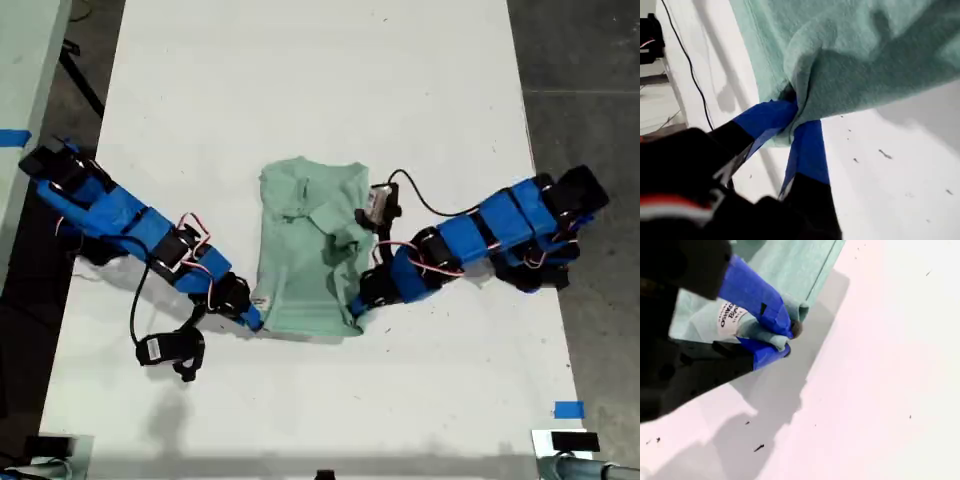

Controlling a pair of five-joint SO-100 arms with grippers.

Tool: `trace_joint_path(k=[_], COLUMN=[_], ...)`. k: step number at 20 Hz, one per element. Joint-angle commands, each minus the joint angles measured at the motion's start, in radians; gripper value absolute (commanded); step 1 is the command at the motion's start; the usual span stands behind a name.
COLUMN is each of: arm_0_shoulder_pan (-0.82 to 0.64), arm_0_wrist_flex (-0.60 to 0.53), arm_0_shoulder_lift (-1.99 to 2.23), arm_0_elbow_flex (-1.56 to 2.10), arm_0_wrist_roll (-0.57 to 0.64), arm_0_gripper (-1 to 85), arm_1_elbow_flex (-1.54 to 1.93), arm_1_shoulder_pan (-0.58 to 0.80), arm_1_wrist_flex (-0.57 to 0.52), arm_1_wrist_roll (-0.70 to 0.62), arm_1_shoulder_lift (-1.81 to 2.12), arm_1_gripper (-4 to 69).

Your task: Fold t-shirt

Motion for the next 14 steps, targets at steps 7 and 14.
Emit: trace_joint_path(k=[7,14], arm_0_shoulder_pan=[-0.554,-0.824], arm_0_wrist_flex=[0.244,0.360], arm_0_shoulder_lift=[0.250,-0.075], arm_0_elbow_flex=[-0.117,-0.373], arm_0_wrist_roll=[0.393,0.586], arm_0_gripper=[0.0,0.0], arm_1_elbow_flex=[0.100,-0.123], arm_1_shoulder_pan=[0.494,0.733], arm_1_wrist_flex=[-0.040,-0.038], arm_1_wrist_roll=[-0.370,-0.548], arm_1_shoulder_lift=[0.249,-0.061], arm_1_gripper=[-1.1,-1.2])
